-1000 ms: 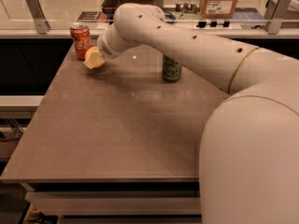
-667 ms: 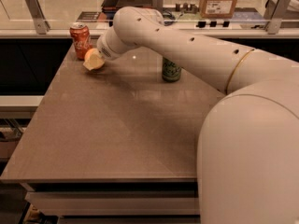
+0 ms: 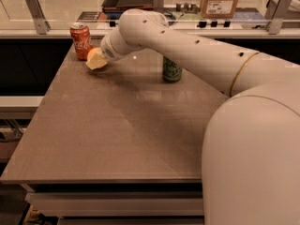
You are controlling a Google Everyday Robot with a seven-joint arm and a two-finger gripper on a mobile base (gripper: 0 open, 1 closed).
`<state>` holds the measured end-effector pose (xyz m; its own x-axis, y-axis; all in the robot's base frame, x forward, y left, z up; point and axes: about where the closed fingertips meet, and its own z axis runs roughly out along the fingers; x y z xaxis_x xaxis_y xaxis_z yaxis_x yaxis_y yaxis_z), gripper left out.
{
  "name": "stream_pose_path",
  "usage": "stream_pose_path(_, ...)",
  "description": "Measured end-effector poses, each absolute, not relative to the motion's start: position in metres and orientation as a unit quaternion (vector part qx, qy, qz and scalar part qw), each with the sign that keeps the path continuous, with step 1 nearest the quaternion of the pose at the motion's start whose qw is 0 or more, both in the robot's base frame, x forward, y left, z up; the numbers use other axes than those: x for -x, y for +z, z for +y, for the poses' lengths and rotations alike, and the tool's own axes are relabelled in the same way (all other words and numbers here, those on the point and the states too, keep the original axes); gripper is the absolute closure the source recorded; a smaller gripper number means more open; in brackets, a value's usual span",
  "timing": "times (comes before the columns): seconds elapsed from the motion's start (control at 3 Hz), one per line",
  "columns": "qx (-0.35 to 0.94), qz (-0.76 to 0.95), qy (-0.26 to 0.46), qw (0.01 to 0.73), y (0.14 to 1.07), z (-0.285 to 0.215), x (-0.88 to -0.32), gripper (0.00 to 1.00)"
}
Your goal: Move orange near coke can
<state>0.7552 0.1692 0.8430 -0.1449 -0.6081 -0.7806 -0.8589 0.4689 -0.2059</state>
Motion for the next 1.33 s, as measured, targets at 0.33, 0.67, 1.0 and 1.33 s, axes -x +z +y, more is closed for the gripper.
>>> stream_pose_path(0.33, 0.495, 0.742, 0.147, 0.427, 0.8412, 0.1709, -0.7548, 0.59)
stream_pose_path(0.67, 0.496, 0.742, 0.148, 0.426, 0.8395, 0.1726, -0.7543, 0.37)
stream_pose_path(1.0, 0.497, 0.742, 0.149, 0.425, 0.8377, 0.1744, -0.7537, 0.13)
stream_pose_path(1.33, 0.498, 0.742, 0.15, 0.423, 0.8361, 0.176, -0.7532, 0.0)
